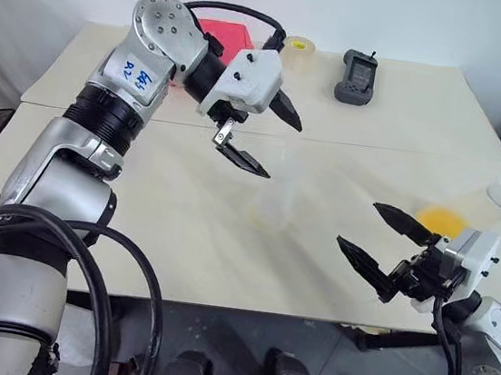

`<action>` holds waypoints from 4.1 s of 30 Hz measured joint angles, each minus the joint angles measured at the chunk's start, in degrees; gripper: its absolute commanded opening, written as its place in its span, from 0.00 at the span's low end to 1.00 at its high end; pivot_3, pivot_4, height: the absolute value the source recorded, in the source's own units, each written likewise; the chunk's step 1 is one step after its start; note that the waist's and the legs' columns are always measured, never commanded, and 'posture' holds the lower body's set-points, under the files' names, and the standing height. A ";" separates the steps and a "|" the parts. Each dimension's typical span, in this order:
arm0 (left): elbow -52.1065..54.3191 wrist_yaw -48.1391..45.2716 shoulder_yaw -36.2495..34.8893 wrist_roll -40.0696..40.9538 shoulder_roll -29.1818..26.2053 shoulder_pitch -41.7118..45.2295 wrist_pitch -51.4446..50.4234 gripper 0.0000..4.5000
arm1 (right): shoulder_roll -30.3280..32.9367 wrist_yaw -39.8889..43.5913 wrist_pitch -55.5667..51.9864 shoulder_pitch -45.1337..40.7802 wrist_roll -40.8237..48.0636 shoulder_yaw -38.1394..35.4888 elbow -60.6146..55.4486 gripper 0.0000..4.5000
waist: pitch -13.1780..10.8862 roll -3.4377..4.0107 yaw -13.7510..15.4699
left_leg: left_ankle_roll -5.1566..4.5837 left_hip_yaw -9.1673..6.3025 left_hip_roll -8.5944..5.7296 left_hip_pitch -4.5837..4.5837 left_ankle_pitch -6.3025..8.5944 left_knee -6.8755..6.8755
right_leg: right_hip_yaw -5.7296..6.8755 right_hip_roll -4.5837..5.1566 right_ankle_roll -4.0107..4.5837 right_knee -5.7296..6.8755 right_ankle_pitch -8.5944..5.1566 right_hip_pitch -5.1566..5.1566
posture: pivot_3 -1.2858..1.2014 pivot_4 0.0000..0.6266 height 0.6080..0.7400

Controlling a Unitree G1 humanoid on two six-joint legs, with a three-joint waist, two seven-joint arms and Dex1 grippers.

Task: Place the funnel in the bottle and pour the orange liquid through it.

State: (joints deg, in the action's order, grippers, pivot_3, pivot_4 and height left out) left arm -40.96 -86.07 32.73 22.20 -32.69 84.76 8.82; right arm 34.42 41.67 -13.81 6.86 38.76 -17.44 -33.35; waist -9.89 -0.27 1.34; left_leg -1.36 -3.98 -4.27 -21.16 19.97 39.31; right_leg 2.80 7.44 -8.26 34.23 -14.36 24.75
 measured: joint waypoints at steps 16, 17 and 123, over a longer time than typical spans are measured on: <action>5.54 4.72 -20.98 3.12 1.31 -12.42 -16.01 0.99 | 0.67 -1.18 -1.54 -0.68 0.59 -2.07 -0.12 1.00 | 0.00 0.01 -0.03 | 0.00 -0.03 0.08 0.02 0.00 0.35 | -0.07 0.03 0.00 0.39 0.00 0.01 | 0.52 0.24 1.00; 6.77 6.48 -22.90 3.26 1.30 -14.90 -16.82 0.99 | 0.67 -2.12 -1.94 -0.82 0.42 -2.25 -0.28 1.00 | 0.01 0.01 -0.02 | 0.00 -0.03 0.10 0.06 0.00 0.36 | -0.10 0.06 0.00 0.44 0.00 -0.01 | 0.52 0.24 1.00; 5.97 2.11 -38.89 4.43 6.80 -41.16 -12.23 1.00 | 1.47 -31.41 -15.39 -42.72 -43.75 34.70 7.90 0.54 | 0.05 0.34 -0.64 | 0.03 0.34 -0.06 -0.18 -0.03 0.32 | -0.67 0.05 0.08 0.78 -0.05 0.65 | 0.52 0.24 1.00</action>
State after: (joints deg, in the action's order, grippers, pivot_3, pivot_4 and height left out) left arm -34.99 -83.97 -6.17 26.63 -25.89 43.61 -3.41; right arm 35.90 10.26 -29.20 -35.86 -4.99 17.25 -25.45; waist -9.84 0.07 0.70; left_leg -1.33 -3.64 -4.33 -21.33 19.95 39.63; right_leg 2.13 7.49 -8.18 35.01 -14.40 25.40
